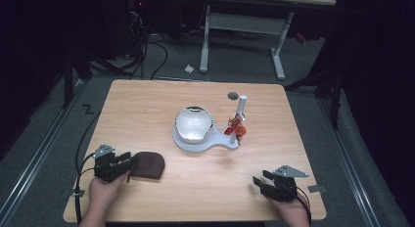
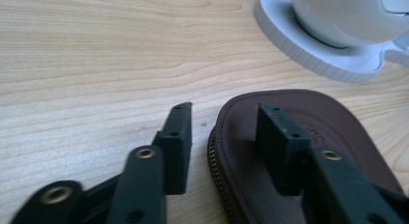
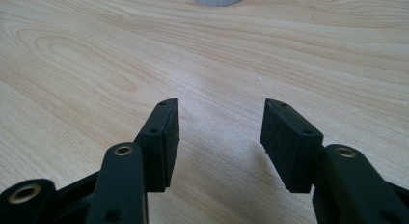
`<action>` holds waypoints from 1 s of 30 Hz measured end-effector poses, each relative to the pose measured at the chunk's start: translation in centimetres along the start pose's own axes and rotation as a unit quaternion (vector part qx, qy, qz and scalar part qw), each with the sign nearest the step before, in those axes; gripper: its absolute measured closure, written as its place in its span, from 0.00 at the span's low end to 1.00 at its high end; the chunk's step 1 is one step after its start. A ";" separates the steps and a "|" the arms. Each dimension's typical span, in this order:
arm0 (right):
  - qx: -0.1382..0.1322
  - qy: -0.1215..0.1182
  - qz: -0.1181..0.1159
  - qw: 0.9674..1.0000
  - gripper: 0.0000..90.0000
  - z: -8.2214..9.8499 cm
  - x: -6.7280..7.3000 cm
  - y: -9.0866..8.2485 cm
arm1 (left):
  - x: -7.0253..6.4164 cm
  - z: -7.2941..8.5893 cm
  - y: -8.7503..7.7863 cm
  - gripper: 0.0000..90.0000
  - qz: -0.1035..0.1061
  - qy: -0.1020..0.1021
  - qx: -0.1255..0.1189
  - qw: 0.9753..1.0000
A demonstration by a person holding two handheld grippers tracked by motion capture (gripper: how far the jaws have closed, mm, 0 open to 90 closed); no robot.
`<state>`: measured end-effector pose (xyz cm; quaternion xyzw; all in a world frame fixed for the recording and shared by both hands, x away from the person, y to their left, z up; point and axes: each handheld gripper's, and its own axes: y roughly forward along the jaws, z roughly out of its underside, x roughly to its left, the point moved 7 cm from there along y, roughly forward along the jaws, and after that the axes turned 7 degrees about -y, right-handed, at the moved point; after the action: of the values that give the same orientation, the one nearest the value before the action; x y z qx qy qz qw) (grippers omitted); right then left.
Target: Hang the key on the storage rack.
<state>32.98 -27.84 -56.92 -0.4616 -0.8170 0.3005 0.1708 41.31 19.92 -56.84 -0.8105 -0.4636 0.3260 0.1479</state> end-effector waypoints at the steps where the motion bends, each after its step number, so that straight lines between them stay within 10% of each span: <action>1: 0.000 0.000 0.000 1.000 0.54 0.0 0.0 0.0 | 0.0 0.0 0.0 0.68 0.000 0.000 0.000 1.000; 19: 0.010 0.008 -0.001 1.000 0.54 0.3 0.2 0.5 | 0.0 0.5 0.2 0.80 0.045 -0.032 0.009 0.998; 30: 0.010 0.013 -0.005 1.000 0.54 0.3 0.1 0.6 | -0.1 0.7 0.0 0.94 0.031 -0.012 0.003 0.999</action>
<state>33.15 -27.67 -57.58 -0.4600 -0.8139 0.3014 0.1874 40.84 19.75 -57.32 -0.8203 -0.4388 0.3414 0.1344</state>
